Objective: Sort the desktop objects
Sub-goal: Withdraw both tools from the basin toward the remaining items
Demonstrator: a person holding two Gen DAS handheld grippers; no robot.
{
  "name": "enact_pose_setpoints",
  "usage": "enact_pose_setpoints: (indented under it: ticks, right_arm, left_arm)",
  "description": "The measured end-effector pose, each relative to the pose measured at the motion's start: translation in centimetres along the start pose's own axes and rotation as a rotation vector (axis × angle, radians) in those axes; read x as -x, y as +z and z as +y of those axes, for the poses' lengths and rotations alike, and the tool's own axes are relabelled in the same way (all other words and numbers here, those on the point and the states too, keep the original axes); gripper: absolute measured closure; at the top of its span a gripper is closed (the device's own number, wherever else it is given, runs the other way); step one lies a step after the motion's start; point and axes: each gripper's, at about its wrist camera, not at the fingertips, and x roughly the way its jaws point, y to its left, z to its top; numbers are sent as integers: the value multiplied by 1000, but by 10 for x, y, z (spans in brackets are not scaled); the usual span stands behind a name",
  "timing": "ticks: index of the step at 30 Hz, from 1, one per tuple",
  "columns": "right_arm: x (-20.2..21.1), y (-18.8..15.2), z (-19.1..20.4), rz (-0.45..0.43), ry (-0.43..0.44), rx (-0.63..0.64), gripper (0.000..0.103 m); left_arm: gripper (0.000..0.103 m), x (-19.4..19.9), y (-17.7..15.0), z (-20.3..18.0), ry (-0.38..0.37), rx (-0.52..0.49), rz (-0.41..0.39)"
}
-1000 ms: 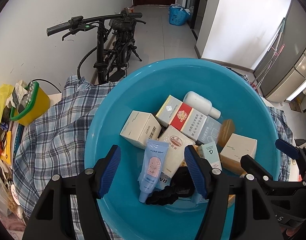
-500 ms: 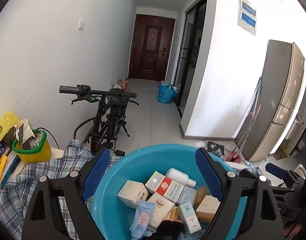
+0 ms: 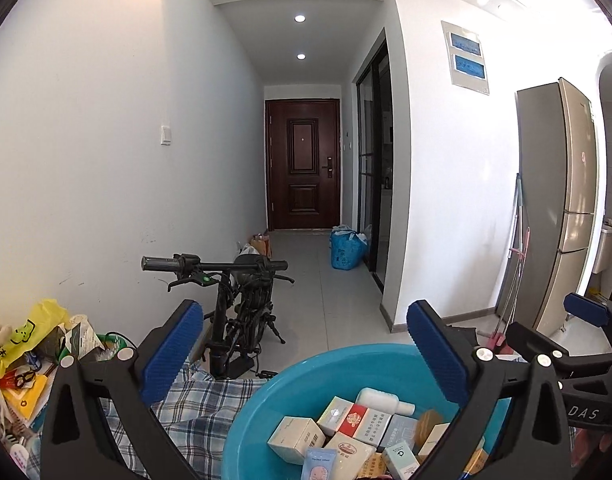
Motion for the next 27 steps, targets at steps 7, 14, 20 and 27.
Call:
enact_pose_setpoints:
  ticks: [7,14,20,27]
  right_arm:
    - [9,-4,-8,-5,-7,-4,0]
    - [24,-8,-15,-5,21,-38,0]
    - [56,-17,-22,-35,69,-49,0]
    - [85,-25,-37,12,71,-97,0]
  left_arm:
    - [0,16,5,-2,-18,-17,-38]
    - [0,38,5,1,-18,-11,-42]
    - [0,78,4,11,2,21,-100]
    - [0,129,-9,9,-14,-19,-122]
